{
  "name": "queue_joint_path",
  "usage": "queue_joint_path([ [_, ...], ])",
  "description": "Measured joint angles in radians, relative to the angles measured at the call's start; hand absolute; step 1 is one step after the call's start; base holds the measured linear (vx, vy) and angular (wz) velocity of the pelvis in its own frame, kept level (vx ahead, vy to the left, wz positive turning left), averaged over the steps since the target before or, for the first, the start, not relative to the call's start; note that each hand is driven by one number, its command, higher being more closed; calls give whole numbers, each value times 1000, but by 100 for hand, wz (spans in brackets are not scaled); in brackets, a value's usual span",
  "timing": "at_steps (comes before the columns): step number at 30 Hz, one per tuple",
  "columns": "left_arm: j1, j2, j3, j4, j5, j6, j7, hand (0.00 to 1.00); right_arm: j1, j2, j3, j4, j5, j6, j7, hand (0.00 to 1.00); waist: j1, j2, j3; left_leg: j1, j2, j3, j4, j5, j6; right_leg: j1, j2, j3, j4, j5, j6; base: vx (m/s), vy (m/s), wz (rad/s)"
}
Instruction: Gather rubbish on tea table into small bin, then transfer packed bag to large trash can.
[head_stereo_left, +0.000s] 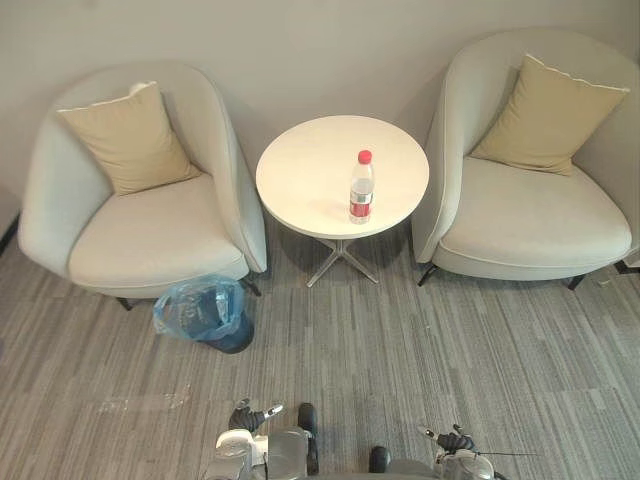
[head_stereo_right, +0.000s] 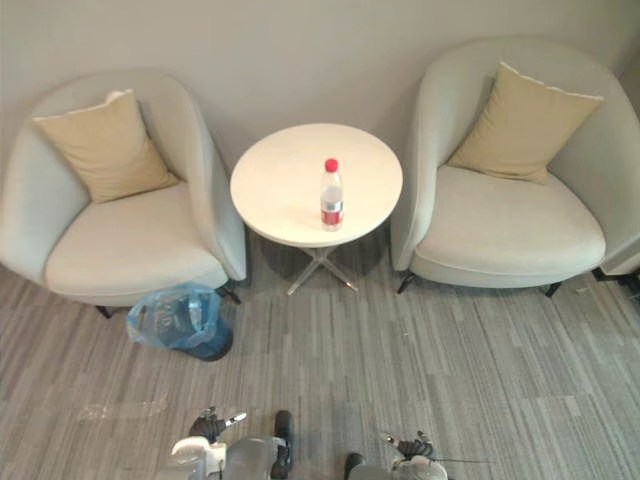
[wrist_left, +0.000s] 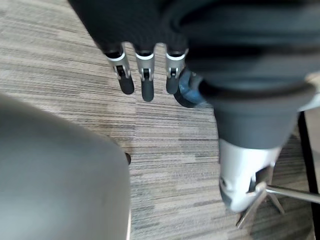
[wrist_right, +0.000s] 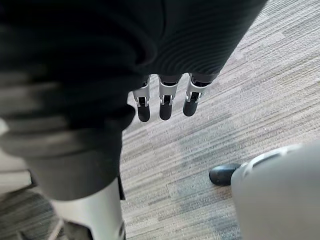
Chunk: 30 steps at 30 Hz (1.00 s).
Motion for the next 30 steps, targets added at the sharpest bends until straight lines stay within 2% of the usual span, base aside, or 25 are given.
queue_joint_path([
  [2, 0, 0, 18, 10, -9, 0, 1, 0, 1, 7, -2, -1, -16, 2, 6, 0, 4, -12, -7, 47, -33, 19, -25, -45, 14, -29, -35, 38, 130, -60, 30, 371, 150, -16],
  [3, 0, 0, 15, 24, -18, 2, 0, 0, 1, 1, -9, -1, -40, 2, 12, 0, -1, -4, -11, 94, -43, 26, -52, -69, 19, -120, -50, 80, 360, -82, 61, 412, 181, -19],
  [4, 1, 5, 10, 30, -17, 7, -1, 0, 2, 15, -19, -21, -38, 0, 23, 0, -7, -9, -12, 145, -56, 26, -74, -84, 22, -216, -68, 100, 601, -58, 93, 340, 139, -14],
  [5, 2, 12, 3, 31, -17, 12, -1, 0, 2, 20, -18, -36, -39, 0, 24, 0, -12, -17, -11, 174, -64, 24, -77, -91, 24, -257, -84, 101, 713, -44, 102, 385, 81, 10],
  [6, 2, 21, -9, 31, -17, 22, -1, 0, 2, 25, -12, -48, -40, 0, 27, 0, -21, -28, -12, 232, -74, 19, -91, -111, 25, -311, -112, 71, 861, -43, 84, 419, 22, 10],
  [7, 2, 23, -13, 36, -17, 23, -1, 0, -1, 25, -9, -46, -40, 0, 29, 0, -20, -26, -10, 280, -75, 17, -104, -116, 28, -336, -125, 35, 902, -63, 62, 421, 5, 12],
  [8, -1, 23, -16, 46, -17, 23, -1, 0, -5, 24, -9, -45, -40, 0, 30, 0, -22, -26, -10, 316, -68, 11, -111, -117, 28, -350, -132, -3, 894, -89, 40, 414, -27, 17],
  [9, -1, 20, -22, 48, -17, 22, -1, 0, -12, 24, -9, -46, -40, -1, 30, 0, -33, -19, -8, 349, -46, 3, -110, -117, 28, -364, -127, -66, 822, -109, 9, 394, -68, 32],
  [11, -1, 17, -25, 48, -17, 22, -2, 0, -29, 26, -8, -46, -40, -3, 32, 0, -50, -11, -6, 373, -9, -18, -110, -117, 28, -406, -82, -83, 646, -106, -8, 436, -130, 40],
  [12, 4, 15, -24, 48, -17, 22, -1, 0, -35, 25, -8, -46, -40, -2, 33, 0, -57, -10, -5, 383, 9, -40, -110, -118, 25, -426, -36, -34, 485, -55, -8, 423, -192, 47],
  [13, 8, 18, -24, 46, -17, 20, -2, 0, -30, 25, -8, -43, -40, -2, 32, 0, -58, -20, -9, 397, 6, -59, -109, -131, 4, -418, -5, 26, 327, 53, -8, 441, -217, 48],
  [14, 9, 28, -24, 46, -17, 20, -2, 0, -19, 28, -7, -38, -40, -2, 32, 0, -57, -42, -18, 403, -11, -72, -108, -145, -16, -417, -3, 60, 254, 163, -30, 568, -295, 28],
  [15, 6, 21, 8, 51, -17, 22, 1, 0, -20, 18, -13, -34, -38, -1, 37, 0, -47, -34, -14, 440, 2, -94, -104, -178, -43, -427, 10, 67, 303, 188, -55, 450, -232, 5],
  [17, 33, -32, 44, 49, -16, 20, -1, 0, -21, -17, -13, -30, -40, 0, 37, 0, -45, 18, -28, 421, 45, -85, -21, -180, -50, -392, 52, 65, 274, 142, -73, 344, -183, -14],
  [18, 35, -43, 58, 47, -15, 18, -1, 0, -19, -20, -13, -24, -40, 1, 36, 0, -45, 31, -30, 393, 58, -86, 37, -180, -51, -373, 61, 60, 253, 135, -78, 358, -199, 5],
  [19, 31, -44, 64, 46, -13, 18, -2, 0, -13, -21, -27, -23, -35, -1, 31, 0, -49, 48, -27, 319, 80, -87, 209, -161, -84, -322, 73, 47, 196, 127, -88, 339, -186, 24],
  [20, 29, -45, 64, 43, -13, 17, -2, 0, -9, -22, -27, -23, -36, 0, 28, 0, -48, 49, -25, 264, 102, -78, 341, -163, -119, -278, 77, 40, 160, 118, -96, 370, -204, 26],
  [21, 29, -46, 64, 37, -13, 16, -2, 0, -6, -21, -26, -20, -36, 3, 27, 0, -45, 48, -24, 232, 117, -63, 412, -174, -133, -251, 79, 33, 141, 112, -97, 377, -173, 30],
  [22, 30, -39, 62, 25, -7, 14, -2, 0, 7, -16, -25, -18, -35, 3, 25, 0, -41, 41, -22, 166, 151, 2, 497, -195, -123, -173, 76, 5, 96, 112, -105, 282, -119, 25],
  [24, 31, -34, 54, 25, -6, 14, -2, 0, 10, -16, -26, -15, -35, 4, 24, 0, -40, 40, -23, 141, 157, 34, 465, -205, -106, -140, 71, -6, 70, 111, -103, 183, -36, 17],
  [26, 29, -19, 30, 24, 1, 13, -3, 0, 11, -12, -27, -7, -34, 5, 23, 0, -37, 29, -26, 105, 131, 50, 274, -205, -102, -111, 50, -8, 41, 107, -90, 213, 46, 6],
  [27, 27, -12, 15, 26, 2, 14, -2, 0, 11, -12, -27, -4, -34, 5, 23, 0, -37, 25, -28, 101, 110, 41, 122, -180, -105, -99, 38, -5, 31, 109, -76, 178, 65, 1],
  [28, 26, -12, 12, 26, 2, 13, -2, 0, 11, -13, -27, -4, -34, 5, 23, 0, -37, 25, -28, 103, 100, 31, 38, -146, -109, -95, 34, -2, 28, 109, -68, 288, 164, -3],
  [29, 23, -14, 11, 29, 3, 14, -2, 0, 13, -15, -28, -4, -31, 4, 22, 0, -37, 33, -30, 107, 90, -5, -102, -37, -127, -86, 38, 1, 18, 103, -52, 253, 186, -12],
  [30, 20, -15, 12, 33, 2, 14, -2, 0, 14, -17, -28, -2, -31, 5, 22, 0, -36, 30, -31, 120, 87, -9, -121, 48, -91, -72, 43, 15, 17, 94, -37, 289, 206, -12],
])
